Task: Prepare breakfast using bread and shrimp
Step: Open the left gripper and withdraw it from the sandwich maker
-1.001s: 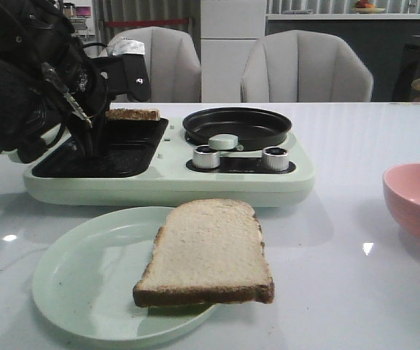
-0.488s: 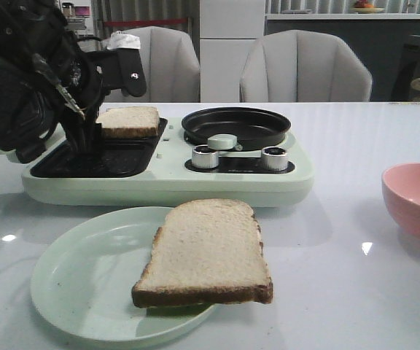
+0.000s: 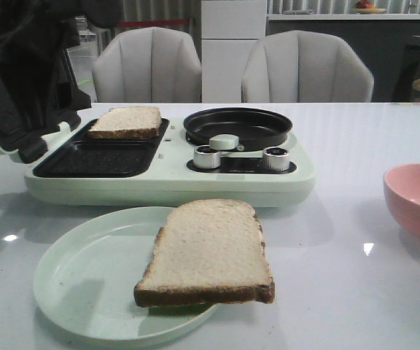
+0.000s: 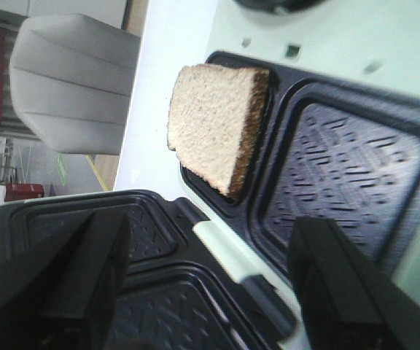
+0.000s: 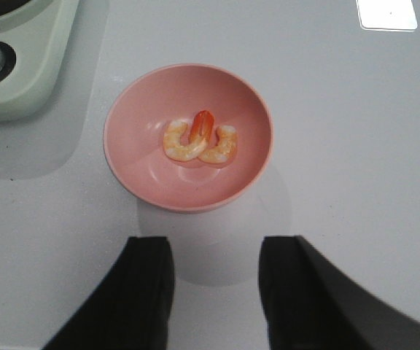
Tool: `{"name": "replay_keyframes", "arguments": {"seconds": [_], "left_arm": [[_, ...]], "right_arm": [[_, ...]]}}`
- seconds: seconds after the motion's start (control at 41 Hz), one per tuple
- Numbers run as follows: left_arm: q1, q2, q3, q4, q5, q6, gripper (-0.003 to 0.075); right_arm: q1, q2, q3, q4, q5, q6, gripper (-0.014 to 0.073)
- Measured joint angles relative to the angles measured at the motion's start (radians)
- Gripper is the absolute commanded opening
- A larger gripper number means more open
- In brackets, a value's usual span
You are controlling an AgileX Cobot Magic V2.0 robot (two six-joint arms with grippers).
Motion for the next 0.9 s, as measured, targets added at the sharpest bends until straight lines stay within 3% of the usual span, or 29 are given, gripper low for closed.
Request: {"name": "replay_keyframes", "arguments": {"seconds": [0.098, 0.22, 0.269, 0.415, 0.586, 0.903], "left_arm": [[-0.126, -0.096, 0.031, -0.279, 0.116, 0.094, 0.0507], [-0.253, -0.192, 0.033, -0.688, 0.303, 0.332, 0.0507], [-0.288, -0.226, 0.036, -0.858, 0.379, 0.399, 0.0507], [-0.343, -0.363, 0.036, -1.17, 0.468, 0.472, 0.0507], [-0.354, -0.585, 0.04, -1.336, 0.459, 0.481, 0.0507], [-0.354, -0.952, 0.089, -1.427, 0.367, 0.481, 0.0507]], "right_arm": [[0.0, 0.0, 0.0, 0.0, 0.0, 0.0, 0.041], [0.0, 0.0, 0.0, -0.002, 0.0, 0.0, 0.041], [0.0, 0.0, 0.0, -0.002, 0.0, 0.0, 0.041], [0.0, 0.0, 0.0, -0.002, 0.0, 0.0, 0.041], [0.0, 0.0, 0.0, -0.002, 0.0, 0.0, 0.041], [0.0, 0.0, 0.0, -0.002, -0.019, 0.0, 0.041]]}}
